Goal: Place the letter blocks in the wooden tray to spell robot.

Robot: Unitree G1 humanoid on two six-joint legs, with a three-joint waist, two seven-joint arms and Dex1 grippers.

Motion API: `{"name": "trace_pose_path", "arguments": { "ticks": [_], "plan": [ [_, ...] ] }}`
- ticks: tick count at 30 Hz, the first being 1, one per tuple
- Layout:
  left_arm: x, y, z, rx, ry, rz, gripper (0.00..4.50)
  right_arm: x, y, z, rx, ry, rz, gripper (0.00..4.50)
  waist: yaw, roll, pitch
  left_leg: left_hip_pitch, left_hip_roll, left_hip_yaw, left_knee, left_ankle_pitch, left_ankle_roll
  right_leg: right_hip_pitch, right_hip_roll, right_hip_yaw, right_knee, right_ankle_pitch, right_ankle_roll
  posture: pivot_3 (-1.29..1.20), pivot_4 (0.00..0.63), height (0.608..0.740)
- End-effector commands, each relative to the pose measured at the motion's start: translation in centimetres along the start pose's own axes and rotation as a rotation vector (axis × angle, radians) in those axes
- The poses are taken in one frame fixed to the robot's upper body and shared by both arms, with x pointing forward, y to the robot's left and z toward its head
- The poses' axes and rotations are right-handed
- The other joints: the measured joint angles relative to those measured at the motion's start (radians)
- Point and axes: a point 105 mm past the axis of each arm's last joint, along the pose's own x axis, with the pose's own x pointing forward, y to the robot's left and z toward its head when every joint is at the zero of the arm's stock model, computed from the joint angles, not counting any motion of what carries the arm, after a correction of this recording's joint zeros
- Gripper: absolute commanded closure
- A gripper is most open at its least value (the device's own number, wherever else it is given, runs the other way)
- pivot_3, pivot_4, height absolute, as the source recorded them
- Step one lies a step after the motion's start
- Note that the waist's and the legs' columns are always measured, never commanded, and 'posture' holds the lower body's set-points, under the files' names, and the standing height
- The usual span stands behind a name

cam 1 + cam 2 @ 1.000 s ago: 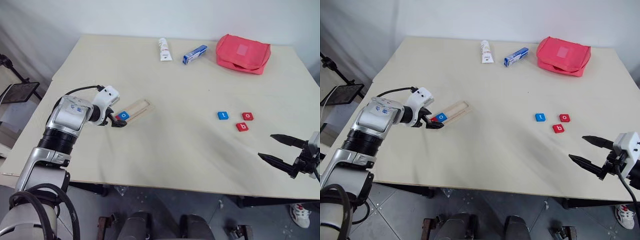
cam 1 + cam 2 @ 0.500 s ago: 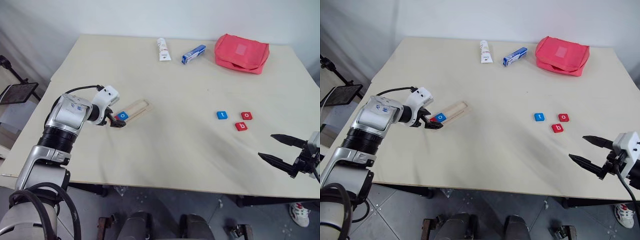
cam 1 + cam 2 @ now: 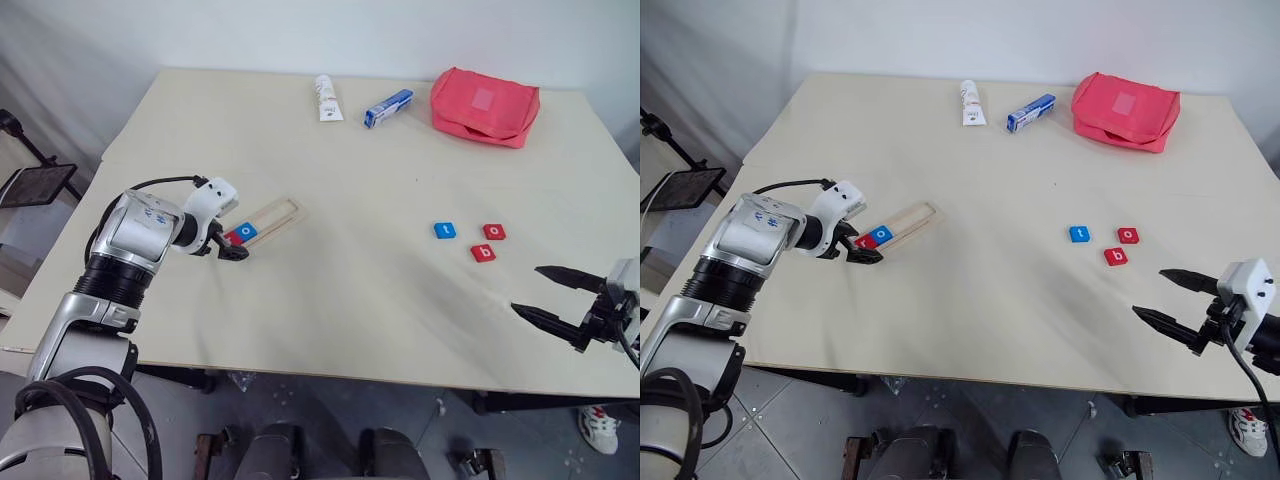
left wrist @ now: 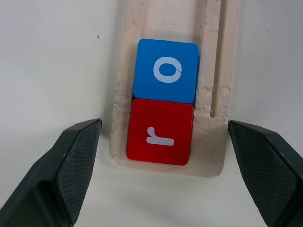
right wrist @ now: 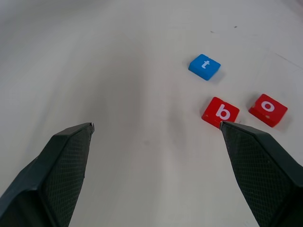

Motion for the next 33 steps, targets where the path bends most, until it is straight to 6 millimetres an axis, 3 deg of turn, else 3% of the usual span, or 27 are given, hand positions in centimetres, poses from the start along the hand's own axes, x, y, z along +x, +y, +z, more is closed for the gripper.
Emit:
{"name": "trace_pose_path", "arguments": {
  "ticks": [1,3,7,11,15,17,20,23,27,33],
  "plan": [
    [0.3,0.0,-1.1,0.017,0.045,0.003,0.61,-0.2,-0.5,0.9,-0.036,-0.005,-0.007,0.00,0.000,0.000,0.000,0.000,0.000,0.000,0.000,0.000,0.000,0.000,0.000,0.000,0.000,0.000,0.000,0.00,0.150,0.740],
    [0.3,-0.2,-1.2,0.024,0.052,-0.009,1.11,-0.2,-0.5,1.0,-0.038,-0.008,-0.009,0.00,0.000,0.000,0.000,0.000,0.000,0.000,0.000,0.000,0.000,0.000,0.000,0.000,0.000,0.000,0.000,0.00,0.150,0.740],
    [0.3,-0.5,-0.5,0.044,0.013,-0.020,1.11,-0.3,-0.4,1.0,-0.039,-0.010,-0.010,0.00,0.000,0.000,0.000,0.000,0.000,0.000,0.000,0.000,0.000,0.000,0.000,0.000,0.000,0.000,0.000,0.00,0.150,0.740],
    [-0.1,-3.0,3.0,0.223,-0.113,-0.113,1.11,-0.5,-0.2,1.2,-0.044,-0.021,-0.004,0.00,0.002,0.000,0.000,0.000,0.000,0.000,0.000,0.000,0.000,0.000,0.000,0.000,0.000,0.000,0.000,0.00,0.150,0.740],
    [0.1,-4.7,4.4,0.329,-0.157,-0.155,1.11,-0.5,-0.1,1.3,-0.051,-0.025,0.010,0.00,0.003,0.000,0.000,-0.003,-0.001,-0.003,0.003,-0.001,0.001,0.000,-0.001,-0.001,0.000,0.000,0.000,0.00,0.150,0.740],
    [0.1,-6.3,6.4,0.397,-0.233,-0.187,1.11,-0.5,-0.1,1.2,-0.055,-0.026,0.013,0.00,0.002,0.000,0.000,-0.003,-0.001,-0.002,0.003,-0.001,0.001,0.000,-0.001,-0.001,0.000,0.000,0.000,0.00,0.150,0.740],
    [0.2,-7.6,7.7,0.452,-0.280,-0.220,1.11,-0.5,0.0,1.2,-0.059,-0.029,0.014,0.00,0.002,-0.001,0.000,-0.003,-0.001,-0.002,0.004,-0.001,0.001,0.000,-0.001,-0.002,0.000,0.000,0.000,0.00,0.150,0.740],
    [0.8,-10.6,8.8,0.566,-0.295,-0.311,1.11,-0.7,0.3,1.1,-0.060,-0.035,0.016,0.00,0.003,-0.001,0.000,-0.003,-0.001,-0.002,0.004,-0.001,0.001,0.000,-0.001,-0.002,0.000,0.000,0.000,0.00,0.150,0.740],
    [1.6,-14.0,9.7,0.659,-0.293,-0.421,1.11,-1.4,1.0,0.7,-0.065,-0.035,0.042,0.00,0.006,-0.001,0.000,-0.004,-0.002,-0.002,0.005,-0.001,0.002,0.000,-0.001,-0.003,0.000,0.000,0.000,0.00,0.150,0.740],
    [2.5,-16.9,9.2,0.728,-0.261,-0.506,1.11,-2.1,1.6,-0.1,-0.084,0.002,0.087,0.00,0.001,-0.001,0.001,-0.004,-0.001,-0.001,0.005,-0.002,0.003,0.000,-0.001,-0.003,0.000,0.000,0.000,0.00,0.150,0.740]
  ]
}}
